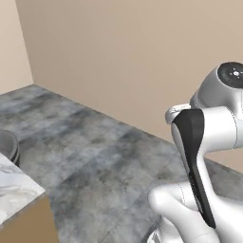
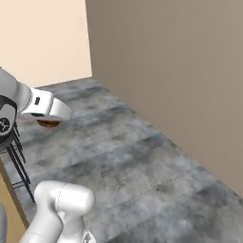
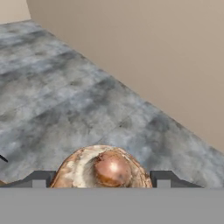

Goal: Gather the lemon and mushroom from the fridge and place them on a tray on the dining counter. Then gather the steak and fish from the fridge and place them on the other tray.

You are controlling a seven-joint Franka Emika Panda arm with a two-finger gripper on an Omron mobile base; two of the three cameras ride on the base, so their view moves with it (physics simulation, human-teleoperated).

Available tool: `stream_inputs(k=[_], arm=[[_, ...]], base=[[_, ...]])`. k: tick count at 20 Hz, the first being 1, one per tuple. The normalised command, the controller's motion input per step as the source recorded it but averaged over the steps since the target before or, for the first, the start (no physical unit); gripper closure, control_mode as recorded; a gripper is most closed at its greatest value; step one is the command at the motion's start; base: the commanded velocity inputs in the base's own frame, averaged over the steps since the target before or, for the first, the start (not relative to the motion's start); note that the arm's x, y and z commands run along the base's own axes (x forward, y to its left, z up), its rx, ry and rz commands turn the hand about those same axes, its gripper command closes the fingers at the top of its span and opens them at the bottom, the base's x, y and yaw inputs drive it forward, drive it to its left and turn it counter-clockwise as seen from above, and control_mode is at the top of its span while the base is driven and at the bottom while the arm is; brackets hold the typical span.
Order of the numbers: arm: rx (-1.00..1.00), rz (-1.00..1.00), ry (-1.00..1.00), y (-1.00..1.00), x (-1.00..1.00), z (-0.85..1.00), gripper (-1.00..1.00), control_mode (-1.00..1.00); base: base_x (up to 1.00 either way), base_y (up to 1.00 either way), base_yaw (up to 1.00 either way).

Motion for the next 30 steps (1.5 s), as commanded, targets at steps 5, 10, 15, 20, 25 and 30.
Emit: stream_inputs(k=[5,10,15,20,25,30], arm=[[0.00,0.00,0.00,0.00,0.00,0.00,1.00,1.00],[0.00,0.00,0.00,0.00,0.00,0.00,1.00,1.00],[0.00,0.00,0.00,0.00,0.00,0.00,1.00,1.00],[0.00,0.00,0.00,0.00,0.00,0.00,1.00,1.00],[0.00,0.00,0.00,0.00,0.00,0.00,1.00,1.00],[0.00,0.00,0.00,0.00,0.00,0.00,1.00,1.00]], base=[[0.81,-0.33,0.38],[0.79,-0.31,0.38],[0.76,-0.31,0.38],[0.74,-0.35,0.37],[0.73,-0.33,0.37],[0.76,-0.29,0.38]])
